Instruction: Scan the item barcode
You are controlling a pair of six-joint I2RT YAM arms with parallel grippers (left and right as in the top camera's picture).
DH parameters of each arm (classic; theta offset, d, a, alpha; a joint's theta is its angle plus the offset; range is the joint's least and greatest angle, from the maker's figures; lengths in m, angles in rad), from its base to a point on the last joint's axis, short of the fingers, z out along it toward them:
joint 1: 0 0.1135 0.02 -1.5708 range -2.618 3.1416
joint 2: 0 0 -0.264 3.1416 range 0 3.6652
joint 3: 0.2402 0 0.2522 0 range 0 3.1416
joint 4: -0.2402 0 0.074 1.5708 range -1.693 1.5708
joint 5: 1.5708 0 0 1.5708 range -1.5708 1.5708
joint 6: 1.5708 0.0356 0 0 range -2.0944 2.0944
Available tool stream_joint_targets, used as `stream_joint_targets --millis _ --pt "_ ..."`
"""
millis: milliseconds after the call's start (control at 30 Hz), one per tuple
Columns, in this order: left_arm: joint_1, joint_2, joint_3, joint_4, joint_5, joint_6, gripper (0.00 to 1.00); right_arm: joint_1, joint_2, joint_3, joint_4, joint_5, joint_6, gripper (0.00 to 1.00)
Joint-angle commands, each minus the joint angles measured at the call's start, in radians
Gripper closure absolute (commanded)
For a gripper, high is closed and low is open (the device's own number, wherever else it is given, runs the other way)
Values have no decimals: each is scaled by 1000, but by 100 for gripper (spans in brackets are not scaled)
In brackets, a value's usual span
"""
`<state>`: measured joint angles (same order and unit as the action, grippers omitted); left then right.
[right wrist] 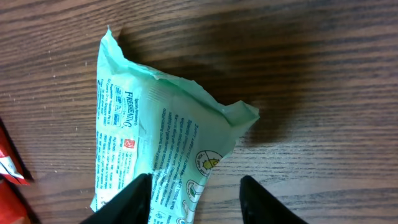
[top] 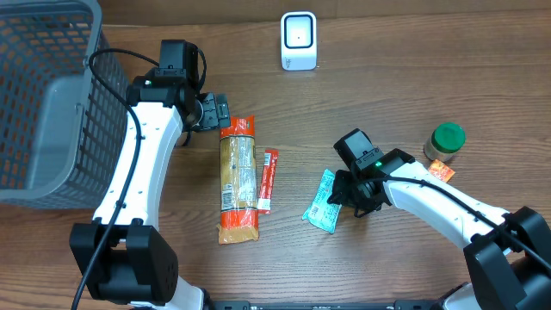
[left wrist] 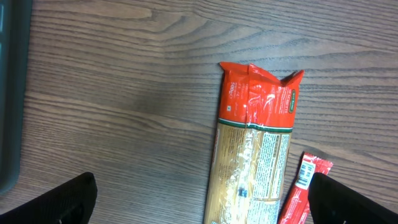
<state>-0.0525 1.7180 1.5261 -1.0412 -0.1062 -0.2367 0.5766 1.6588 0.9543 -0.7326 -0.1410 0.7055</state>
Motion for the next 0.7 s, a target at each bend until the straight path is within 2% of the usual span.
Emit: stream_joint_targets --millis 0,267,667 --pt "0 -12 15 0 -8 5 0 -4 5 -17 14 12 5 60" --pt "0 -12 15 0 -8 5 0 -7 6 -32 36 -7 9 68" --pt "0 -12 15 0 -8 5 0 -49 48 -32 32 -47 23 71"
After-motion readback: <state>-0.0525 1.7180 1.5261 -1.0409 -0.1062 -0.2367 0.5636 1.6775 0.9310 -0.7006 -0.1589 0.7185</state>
